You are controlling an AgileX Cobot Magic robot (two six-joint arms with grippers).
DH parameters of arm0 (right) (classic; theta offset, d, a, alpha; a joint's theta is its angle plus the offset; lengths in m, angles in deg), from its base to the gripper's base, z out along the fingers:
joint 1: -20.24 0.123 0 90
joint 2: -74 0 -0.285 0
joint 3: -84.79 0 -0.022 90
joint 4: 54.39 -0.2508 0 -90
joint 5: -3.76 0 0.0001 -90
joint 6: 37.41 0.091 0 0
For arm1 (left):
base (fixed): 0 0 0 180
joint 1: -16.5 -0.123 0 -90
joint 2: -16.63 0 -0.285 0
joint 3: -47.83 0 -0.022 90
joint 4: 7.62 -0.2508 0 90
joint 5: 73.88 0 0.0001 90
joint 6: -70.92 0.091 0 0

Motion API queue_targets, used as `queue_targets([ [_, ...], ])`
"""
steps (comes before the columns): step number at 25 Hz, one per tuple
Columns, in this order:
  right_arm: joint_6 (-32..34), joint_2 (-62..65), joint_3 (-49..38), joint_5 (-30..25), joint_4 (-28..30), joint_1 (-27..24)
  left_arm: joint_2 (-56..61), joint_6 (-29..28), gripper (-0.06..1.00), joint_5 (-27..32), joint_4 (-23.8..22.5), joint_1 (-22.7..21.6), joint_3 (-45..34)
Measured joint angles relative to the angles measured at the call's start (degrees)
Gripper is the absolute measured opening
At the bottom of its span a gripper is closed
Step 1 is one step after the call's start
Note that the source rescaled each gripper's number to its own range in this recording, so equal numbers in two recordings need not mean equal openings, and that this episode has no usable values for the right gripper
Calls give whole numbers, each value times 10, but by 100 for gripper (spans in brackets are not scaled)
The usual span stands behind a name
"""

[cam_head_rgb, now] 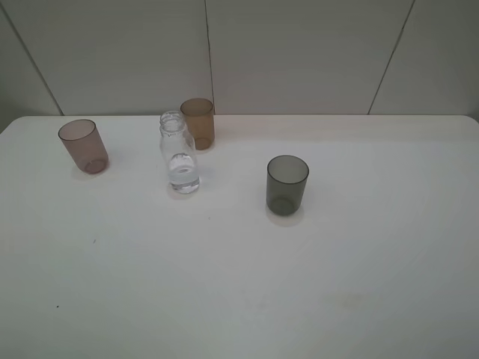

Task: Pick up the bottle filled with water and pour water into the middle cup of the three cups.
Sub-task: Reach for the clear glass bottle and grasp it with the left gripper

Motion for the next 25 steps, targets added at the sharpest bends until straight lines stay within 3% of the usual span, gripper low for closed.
queue_targets([
  [12,0,0,0,0,0,0,0,1,100,0,0,1,0],
  [18,0,0,0,0,0,0,-101,2,100,-36,7,47,16],
  [21,0,0,0,0,0,0,-193,20,100,-82,44,54,30],
  [25,0,0,0,0,0,0,-313,111,100,-155,134,55,32],
])
